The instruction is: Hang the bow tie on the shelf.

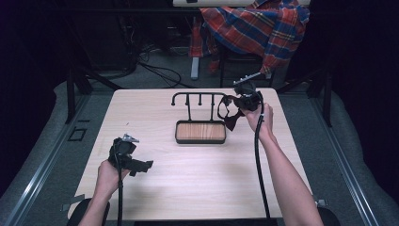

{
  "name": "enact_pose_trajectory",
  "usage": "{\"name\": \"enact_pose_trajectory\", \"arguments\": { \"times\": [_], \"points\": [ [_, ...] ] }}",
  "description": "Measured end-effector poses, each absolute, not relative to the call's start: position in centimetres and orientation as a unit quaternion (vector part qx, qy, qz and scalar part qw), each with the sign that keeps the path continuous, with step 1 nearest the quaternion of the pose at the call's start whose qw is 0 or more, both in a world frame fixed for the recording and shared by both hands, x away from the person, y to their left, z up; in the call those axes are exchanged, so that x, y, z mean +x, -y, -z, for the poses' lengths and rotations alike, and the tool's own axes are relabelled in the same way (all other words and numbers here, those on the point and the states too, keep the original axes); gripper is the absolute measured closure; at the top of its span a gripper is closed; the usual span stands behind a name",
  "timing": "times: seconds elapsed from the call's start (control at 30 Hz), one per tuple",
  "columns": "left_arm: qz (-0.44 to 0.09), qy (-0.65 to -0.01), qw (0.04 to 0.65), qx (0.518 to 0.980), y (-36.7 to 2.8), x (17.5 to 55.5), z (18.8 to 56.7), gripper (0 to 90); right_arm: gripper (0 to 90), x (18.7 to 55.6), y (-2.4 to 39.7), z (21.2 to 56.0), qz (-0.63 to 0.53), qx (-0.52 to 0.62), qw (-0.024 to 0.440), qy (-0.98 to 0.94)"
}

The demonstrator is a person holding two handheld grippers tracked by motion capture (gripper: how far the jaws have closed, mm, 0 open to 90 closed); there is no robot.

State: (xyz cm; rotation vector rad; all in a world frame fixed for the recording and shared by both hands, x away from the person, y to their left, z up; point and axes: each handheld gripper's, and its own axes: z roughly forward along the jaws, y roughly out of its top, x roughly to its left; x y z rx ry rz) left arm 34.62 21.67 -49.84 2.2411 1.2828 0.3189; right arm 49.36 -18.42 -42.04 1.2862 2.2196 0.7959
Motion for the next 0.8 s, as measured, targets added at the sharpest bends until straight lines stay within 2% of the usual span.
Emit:
{"name": "enact_pose_trajectory", "arguments": {
  "times": [0.57,0.8],
  "points": [
    [-0.118,-0.474,0.266,0.831,-21.6,34.6,49.8,0.2,87.7,49.8,18.3,43.0,-0.279,0.469,0.188,-0.817],
    [-0.119,-0.475,0.265,0.831,-21.5,34.6,49.8,0.2,83.8,50.0,18.7,43.5,-0.293,0.473,0.164,-0.815]
  ]
}}
